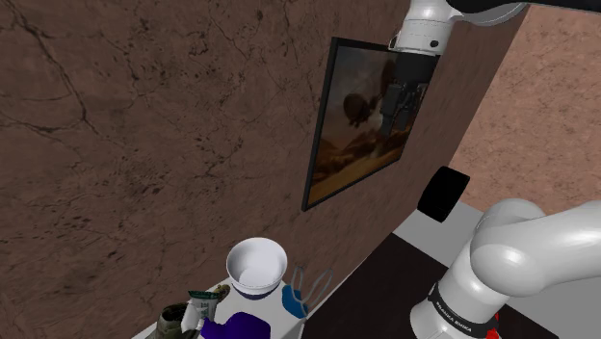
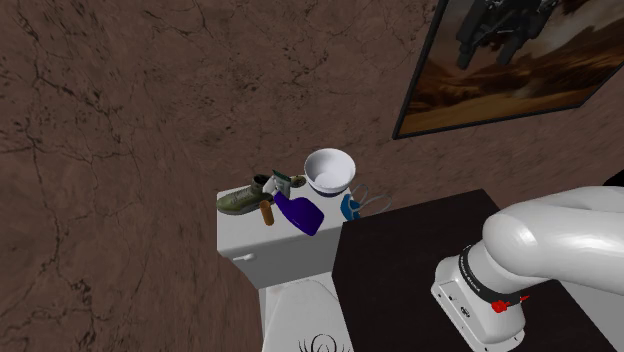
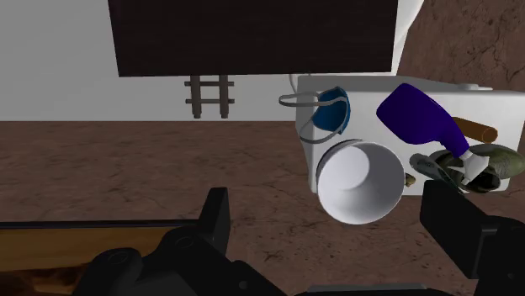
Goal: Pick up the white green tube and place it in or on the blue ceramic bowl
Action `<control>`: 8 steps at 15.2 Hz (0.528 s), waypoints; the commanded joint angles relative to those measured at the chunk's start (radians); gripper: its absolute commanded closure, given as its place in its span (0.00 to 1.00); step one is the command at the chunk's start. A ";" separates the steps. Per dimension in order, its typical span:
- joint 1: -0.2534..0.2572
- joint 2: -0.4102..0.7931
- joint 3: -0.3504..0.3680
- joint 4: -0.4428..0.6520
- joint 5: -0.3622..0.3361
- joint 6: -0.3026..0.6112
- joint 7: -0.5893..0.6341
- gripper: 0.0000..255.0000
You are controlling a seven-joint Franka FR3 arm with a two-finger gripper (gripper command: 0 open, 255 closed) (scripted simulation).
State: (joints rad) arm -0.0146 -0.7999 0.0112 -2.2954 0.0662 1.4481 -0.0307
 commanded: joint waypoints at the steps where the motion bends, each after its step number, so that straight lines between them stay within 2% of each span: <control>1: 0.000 0.000 0.000 0.000 0.000 0.000 0.000 0.00; 8: 0.051 0.092 0.081 -0.118 0.054 0.214 0.018 0.00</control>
State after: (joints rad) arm 0.0259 -0.7234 0.0745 -2.3954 0.1079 1.6259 -0.0215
